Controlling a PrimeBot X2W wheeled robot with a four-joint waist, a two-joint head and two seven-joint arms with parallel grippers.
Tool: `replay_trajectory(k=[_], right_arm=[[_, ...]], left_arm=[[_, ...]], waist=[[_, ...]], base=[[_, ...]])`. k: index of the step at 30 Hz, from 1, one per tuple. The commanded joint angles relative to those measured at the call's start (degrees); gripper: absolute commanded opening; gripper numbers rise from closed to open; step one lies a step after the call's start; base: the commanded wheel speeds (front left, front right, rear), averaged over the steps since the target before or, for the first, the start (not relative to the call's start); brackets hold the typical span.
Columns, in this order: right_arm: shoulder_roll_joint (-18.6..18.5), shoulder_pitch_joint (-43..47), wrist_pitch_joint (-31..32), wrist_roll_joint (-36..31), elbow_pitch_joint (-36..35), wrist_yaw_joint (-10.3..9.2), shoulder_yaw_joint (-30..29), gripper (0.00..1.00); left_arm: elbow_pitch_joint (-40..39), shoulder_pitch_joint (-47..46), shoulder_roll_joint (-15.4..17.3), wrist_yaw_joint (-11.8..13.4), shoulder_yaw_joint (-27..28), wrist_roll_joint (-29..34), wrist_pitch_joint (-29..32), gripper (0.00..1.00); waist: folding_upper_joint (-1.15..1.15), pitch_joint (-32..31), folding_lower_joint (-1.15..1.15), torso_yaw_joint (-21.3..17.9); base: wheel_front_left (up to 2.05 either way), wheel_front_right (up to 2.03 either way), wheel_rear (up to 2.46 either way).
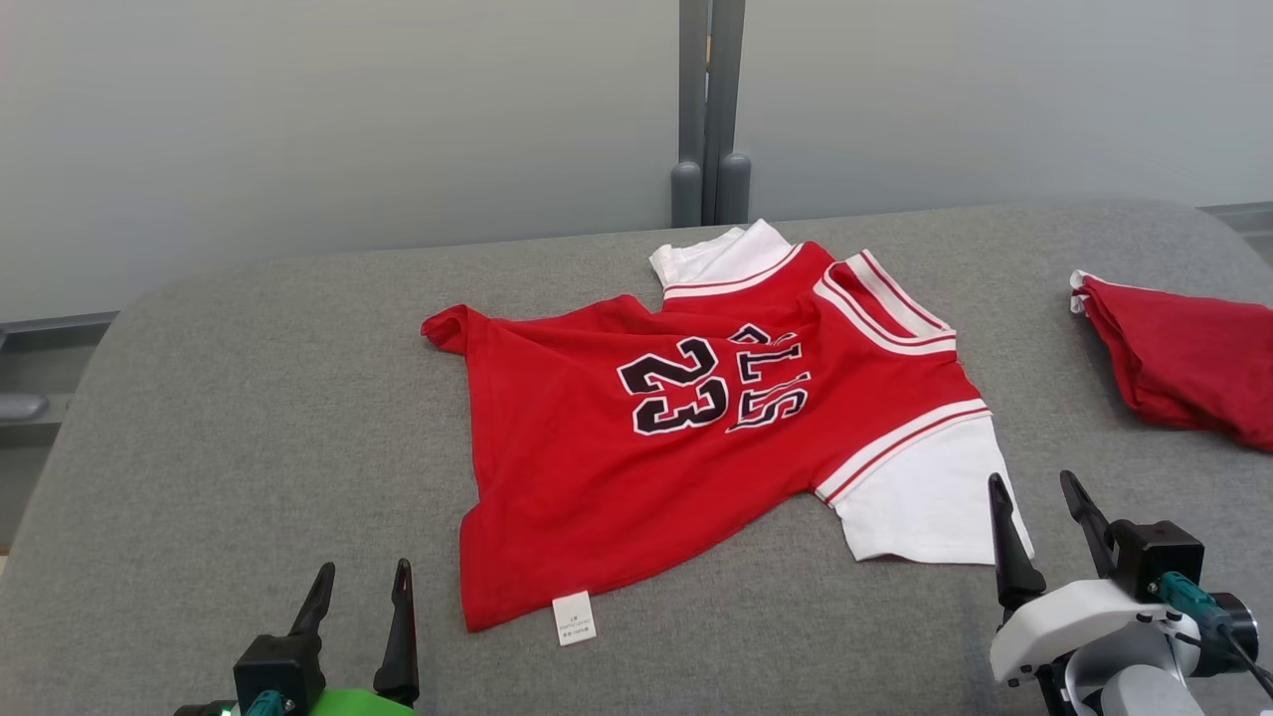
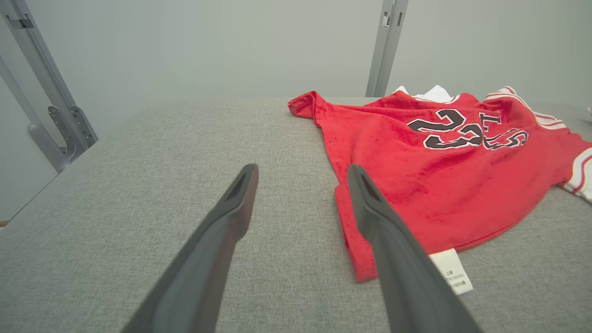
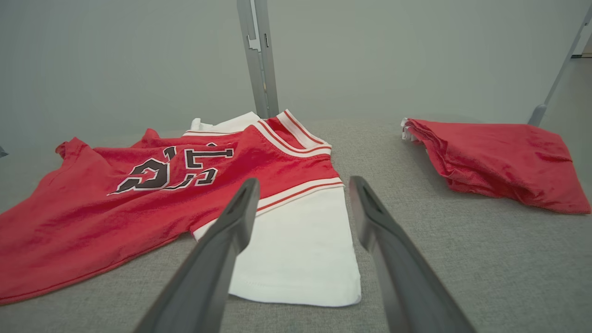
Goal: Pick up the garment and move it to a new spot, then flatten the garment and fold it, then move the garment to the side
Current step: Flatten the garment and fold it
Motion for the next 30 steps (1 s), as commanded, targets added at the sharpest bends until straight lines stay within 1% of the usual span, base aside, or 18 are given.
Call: replay_trajectory(k=[1, 11, 14, 17, 20, 25, 30], right_arm=[[0.17, 0.61, -0.24, 0.02, -0.18, -0.09, 0.41, 1.00], [0.06, 0.42, -0.24, 0.14, 1.05, -0.09, -0.17, 1.00], [0.08, 0.42, -0.24, 0.18, 1.35, -0.09, -0.49, 1.00], [0.11, 0.30, -0.24, 0.39, 2.30, -0.09, -1.37, 1.00], [0.17, -0.01, -0.24, -0.06, 3.33, -0.09, -1.81, 1.00], [0.33, -0.83, -0.24, -0.83, 5.02, -0.09, -2.61, 1.00], [0.48, -2.27, -0.24, -1.37, 6.13, -0.09, -2.89, 1.00]], left_arm=[[0.25, 0.41, 0.17, 0.21, 0.24, 0.37, 0.00, 1.00], [0.94, 0.11, 0.17, -0.68, -0.53, -1.15, 0.00, 1.00], [1.19, 0.00, 0.17, -1.08, -0.92, -2.45, 0.01, 1.00], [2.35, -0.40, 0.17, -1.53, -2.10, -4.94, 0.00, 1.00], [3.33, -1.45, 0.17, -2.03, -4.05, -5.75, 0.00, 1.00], [6.38, -2.91, 0.18, -2.41, -6.90, -8.45, 0.01, 1.00], [9.50, -5.15, 0.19, -2.60, -8.43, -11.20, 0.00, 1.00]], waist=[[0.00, 0.20, 0.00, 0.18], [0.00, 0.86, 0.00, 0.36], [0.00, 1.03, 0.00, 0.34], [0.00, 1.58, 0.00, 0.31], [0.00, 2.62, 0.00, 0.27], [0.00, 4.52, 0.00, -0.42], [0.00, 7.04, 0.00, -1.18]], base=[[0.00, 0.00, 0.00], [0.00, 0.00, 0.00], [0.00, 0.00, 0.00], [0.00, 0.00, 0.00], [0.00, 0.00, 0.00], [0.00, 0.00, 0.00], [0.00, 0.00, 0.00]])
